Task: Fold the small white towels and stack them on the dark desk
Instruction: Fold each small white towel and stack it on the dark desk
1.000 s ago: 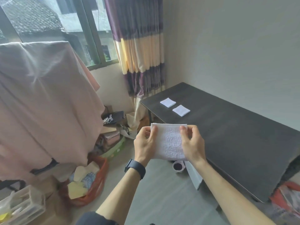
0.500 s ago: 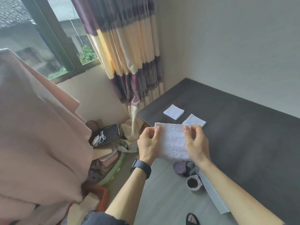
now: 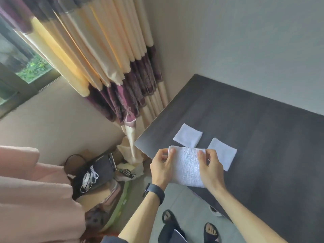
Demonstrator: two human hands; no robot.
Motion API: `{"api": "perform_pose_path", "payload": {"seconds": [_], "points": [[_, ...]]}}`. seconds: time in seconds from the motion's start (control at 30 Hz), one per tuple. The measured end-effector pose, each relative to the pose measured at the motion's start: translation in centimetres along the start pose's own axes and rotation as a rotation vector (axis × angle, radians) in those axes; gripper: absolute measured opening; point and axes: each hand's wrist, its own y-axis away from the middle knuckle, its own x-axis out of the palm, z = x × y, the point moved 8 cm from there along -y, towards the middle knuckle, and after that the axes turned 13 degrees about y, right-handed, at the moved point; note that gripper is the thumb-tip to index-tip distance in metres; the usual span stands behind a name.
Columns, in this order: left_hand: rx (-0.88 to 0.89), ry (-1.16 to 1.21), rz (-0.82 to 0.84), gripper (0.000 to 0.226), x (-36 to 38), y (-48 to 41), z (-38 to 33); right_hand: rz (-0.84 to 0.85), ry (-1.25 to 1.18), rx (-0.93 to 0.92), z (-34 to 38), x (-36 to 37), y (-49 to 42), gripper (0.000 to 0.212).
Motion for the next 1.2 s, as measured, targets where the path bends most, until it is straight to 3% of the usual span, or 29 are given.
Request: {"api": "perform_pose_path", "payload": {"seconds": [0.3, 0.53, 0.77, 1.2], "points": [[-0.161, -0.133, 0.291, 0.028, 5.8, -17.0, 2.8, -0.161, 0.08, 0.305, -2.4, 6.7, -11.2, 0.019], [-0.175, -0.309, 0.495, 0.025, 11.1, -25.5, 5.0, -0.243, 0.112, 0.504, -5.5, 9.9, -16.8, 0.022], [-0.139, -0.42, 0.585, 0.013, 14.1, -30.0, 8.8, -0.251, 0.2, 0.572, -9.5, 12.4, -21.0, 0.022], [-0.017, -0.592, 0.643, 0.017, 15.8, -30.8, 10.2, -0.361, 0.329, 0.599, -11.3, 11.9, -21.6, 0.019]]}}
